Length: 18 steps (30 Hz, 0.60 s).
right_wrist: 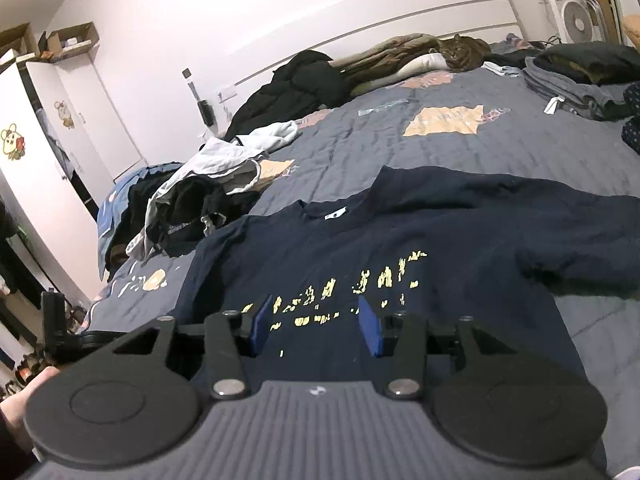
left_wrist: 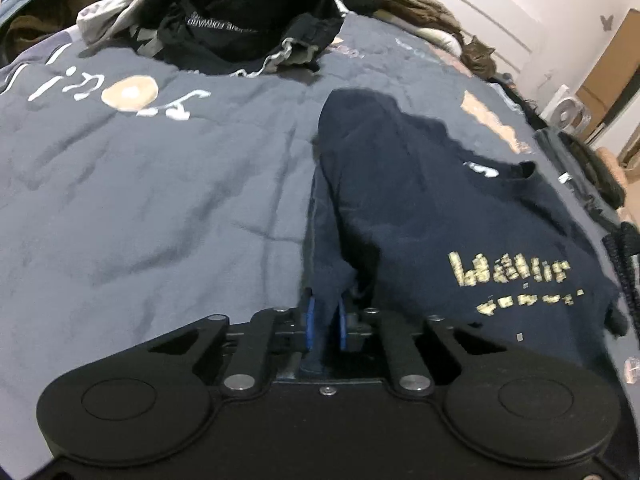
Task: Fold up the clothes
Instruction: 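Grasp the shirt's side edge with the left gripper and lift it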
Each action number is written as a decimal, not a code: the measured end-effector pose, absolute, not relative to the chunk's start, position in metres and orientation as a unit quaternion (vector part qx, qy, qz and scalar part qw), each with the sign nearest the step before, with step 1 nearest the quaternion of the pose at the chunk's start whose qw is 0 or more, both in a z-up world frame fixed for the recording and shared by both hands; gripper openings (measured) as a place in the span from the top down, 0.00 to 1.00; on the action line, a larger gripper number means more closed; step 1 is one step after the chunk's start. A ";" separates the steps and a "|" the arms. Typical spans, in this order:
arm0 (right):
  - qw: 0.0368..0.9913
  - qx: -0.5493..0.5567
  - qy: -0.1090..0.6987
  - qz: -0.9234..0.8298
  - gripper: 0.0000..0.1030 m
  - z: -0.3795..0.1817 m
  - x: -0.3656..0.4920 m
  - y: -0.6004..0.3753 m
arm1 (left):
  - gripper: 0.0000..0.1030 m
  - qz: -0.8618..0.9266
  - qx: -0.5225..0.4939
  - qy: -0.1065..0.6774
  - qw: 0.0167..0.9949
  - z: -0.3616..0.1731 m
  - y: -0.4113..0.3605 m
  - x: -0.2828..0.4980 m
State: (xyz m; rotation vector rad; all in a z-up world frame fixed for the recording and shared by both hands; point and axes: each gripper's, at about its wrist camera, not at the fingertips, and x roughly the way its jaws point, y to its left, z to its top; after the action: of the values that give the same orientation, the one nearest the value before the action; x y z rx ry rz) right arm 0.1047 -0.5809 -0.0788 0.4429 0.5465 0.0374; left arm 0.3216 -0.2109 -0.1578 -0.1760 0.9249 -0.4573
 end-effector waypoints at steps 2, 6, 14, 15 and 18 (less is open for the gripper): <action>0.939 0.219 0.266 0.020 0.55 -0.078 0.104 -0.581 | 0.90 -0.212 -0.076 0.430 0.874 -0.142 -0.199 0.322; 0.938 0.222 0.266 0.025 0.55 -0.076 0.104 -0.579 | 0.90 -0.189 -0.053 0.401 0.895 -0.107 -0.168 0.319; 0.934 0.224 0.275 0.034 0.55 -0.079 0.106 -0.572 | 0.70 -0.164 0.035 0.424 0.890 -0.114 -0.143 0.314; 0.934 0.223 0.277 0.035 0.55 -0.080 0.107 -0.571 | 0.63 -0.163 0.043 0.428 0.888 -0.118 -0.142 0.315; 0.934 0.217 0.279 0.040 0.55 -0.080 0.107 -0.567 | 0.36 -0.149 0.010 0.420 0.895 -0.117 -0.132 0.321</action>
State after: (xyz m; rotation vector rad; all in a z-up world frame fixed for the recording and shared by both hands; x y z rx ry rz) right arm 0.1066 -0.5666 -0.0802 0.4446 0.5708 0.0820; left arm 0.3214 -0.1316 -0.1173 0.0210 0.8715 -0.3093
